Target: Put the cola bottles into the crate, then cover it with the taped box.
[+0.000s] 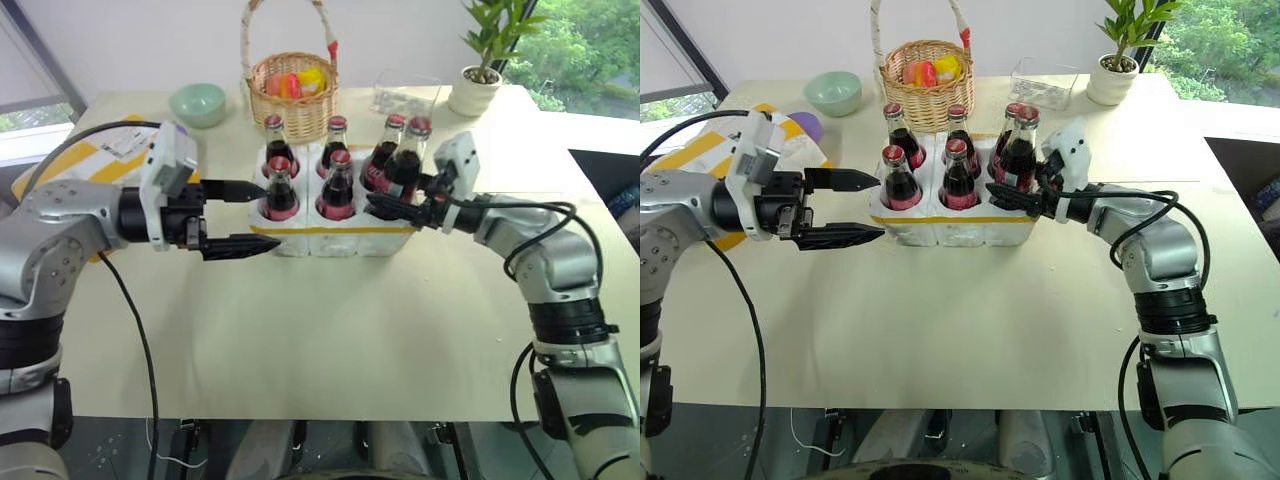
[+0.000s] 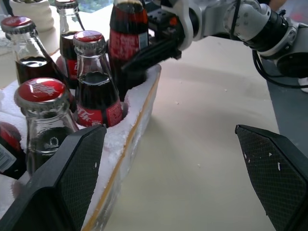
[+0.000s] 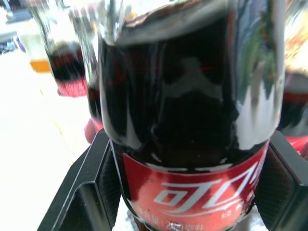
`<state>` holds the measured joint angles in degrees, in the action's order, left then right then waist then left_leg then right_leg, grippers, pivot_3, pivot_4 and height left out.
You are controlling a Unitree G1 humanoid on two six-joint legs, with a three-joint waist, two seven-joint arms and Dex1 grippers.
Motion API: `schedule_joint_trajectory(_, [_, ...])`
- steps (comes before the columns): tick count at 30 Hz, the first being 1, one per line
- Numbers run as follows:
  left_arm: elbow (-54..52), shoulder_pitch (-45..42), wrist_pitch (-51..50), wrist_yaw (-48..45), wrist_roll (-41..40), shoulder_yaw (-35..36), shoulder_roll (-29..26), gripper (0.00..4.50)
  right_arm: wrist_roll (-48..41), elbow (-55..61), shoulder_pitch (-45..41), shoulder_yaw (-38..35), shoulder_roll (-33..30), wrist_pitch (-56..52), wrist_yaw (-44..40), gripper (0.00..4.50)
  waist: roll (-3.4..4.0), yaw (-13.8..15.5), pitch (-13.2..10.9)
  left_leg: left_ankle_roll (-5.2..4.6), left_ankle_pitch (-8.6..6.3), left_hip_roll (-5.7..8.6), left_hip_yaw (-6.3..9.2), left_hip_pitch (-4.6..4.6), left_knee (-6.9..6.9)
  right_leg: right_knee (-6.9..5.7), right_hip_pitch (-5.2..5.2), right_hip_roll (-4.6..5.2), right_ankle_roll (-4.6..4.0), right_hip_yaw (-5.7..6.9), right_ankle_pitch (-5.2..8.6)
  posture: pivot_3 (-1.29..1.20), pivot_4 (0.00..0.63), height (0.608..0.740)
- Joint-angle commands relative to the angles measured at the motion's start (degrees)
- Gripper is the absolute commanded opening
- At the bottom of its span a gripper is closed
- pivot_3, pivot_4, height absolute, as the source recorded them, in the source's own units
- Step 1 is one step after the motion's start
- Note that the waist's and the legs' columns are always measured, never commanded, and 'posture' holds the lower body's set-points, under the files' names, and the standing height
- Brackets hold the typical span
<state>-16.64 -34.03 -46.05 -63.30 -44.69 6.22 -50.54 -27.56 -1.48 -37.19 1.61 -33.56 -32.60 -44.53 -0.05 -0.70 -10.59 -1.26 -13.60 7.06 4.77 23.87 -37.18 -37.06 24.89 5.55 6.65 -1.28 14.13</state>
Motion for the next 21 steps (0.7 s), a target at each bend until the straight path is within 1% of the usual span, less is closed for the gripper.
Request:
schedule_joint_trajectory(1, [-1.6, 0.2, 0.2, 1.2, -1.1, 2.4, -0.1, 4.5, 0.2, 0.7, -1.4, -0.5, 0.8, 0.8, -1.5, 4.13, -0.01, 0.0, 0.0, 0.01, 0.01, 0.0, 0.0, 0.0, 0.0, 0.0, 0.0, 0.0, 0.0, 0.0, 0.0, 0.0, 0.15, 0.738])
schedule_joint_trajectory(2, [-1.6, 0.4, 0.3, 1.6, -1.1, 2.6, -0.1, 4.5, 0.4, 0.6, -1.4, -0.6, 1.0, 0.8, -1.6, 4.47, -0.01, 0.0, 0.0, 0.01, 0.01, 0.0, 0.0, 0.0, 0.0, 0.0, -0.01, 0.0, 0.0, 0.0, 0.0, 0.0, 0.15, 0.738])
schedule_joint_trajectory(5, [-1.8, 1.2, 0.3, 3.5, -1.1, 3.4, 0.0, 4.5, 0.3, 1.7, -1.5, -1.4, 0.8, 0.1, -1.6, 4.47, -0.01, 0.0, 0.0, 0.01, 0.01, 0.0, 0.0, -0.01, -0.01, -0.01, -0.01, 0.0, 0.0, 0.0, 0.0, 0.0, 0.15, 0.738])
schedule_joint_trajectory(7, [-2.2, 2.1, 0.4, 5.1, -0.9, 4.3, 0.0, 4.5, -0.5, 3.2, -1.4, -2.4, -0.5, -1.0, -2.3, 4.47, -0.01, 0.0, 0.0, 0.01, 0.0, 0.0, 0.01, -0.01, -0.01, -0.01, -0.01, -0.01, 0.0, 0.0, 0.0, 0.0, 0.15, 0.738])
schedule_joint_trajectory(12, [-5.3, 7.1, -0.2, 13.9, 0.4, 11.7, -0.8, 4.5, -6.3, 9.2, -0.6, -7.8, -7.7, -6.0, -7.3, 4.47, -0.01, 0.1, 0.0, -0.01, -0.01, 0.0, 0.01, 0.02, 0.0, 0.0, 0.01, 0.0, 0.0, -0.01, 0.0, 0.0, 0.15, 0.738])
schedule_joint_trajectory(14, [-7.8, 11.0, -0.7, 18.4, 2.7, 16.3, -2.1, 4.5, -10.5, 11.3, -0.6, -11.8, -11.6, -9.1, -10.0, 4.47, -0.01, 0.1, 0.0, -0.14, -0.09, 0.0, 0.01, 0.02, 0.0, 0.01, 0.0, 0.0, 0.0, 0.0, 0.0, 0.0, 0.15, 0.738])
schedule_joint_trajectory(17, [-11.1, 20.0, -0.4, 25.1, 11.1, 21.9, -4.3, 4.5, -16.5, 13.7, -0.2, -17.7, -17.1, -13.3, -13.2, 4.47, -0.01, 0.0, 0.0, -0.28, -0.17, -0.01, 0.01, 0.01, 0.02, 0.04, -0.01, 0.01, 0.0, -0.02, 0.0, 0.0, 0.15, 0.738])
schedule_joint_trajectory(21, [-12.5, 30.7, 0.7, 31.6, 21.5, 25.1, -5.2, 4.5, -21.2, 12.0, -1.2, -21.4, -20.0, -18.5, -12.6, 4.47, -0.03, 0.0, 0.0, -0.28, -0.19, -0.07, -0.02, -0.15, 0.09, 0.07, -0.15, 0.0, -0.02, -0.04, 0.01, 0.0, 0.15, 0.738])
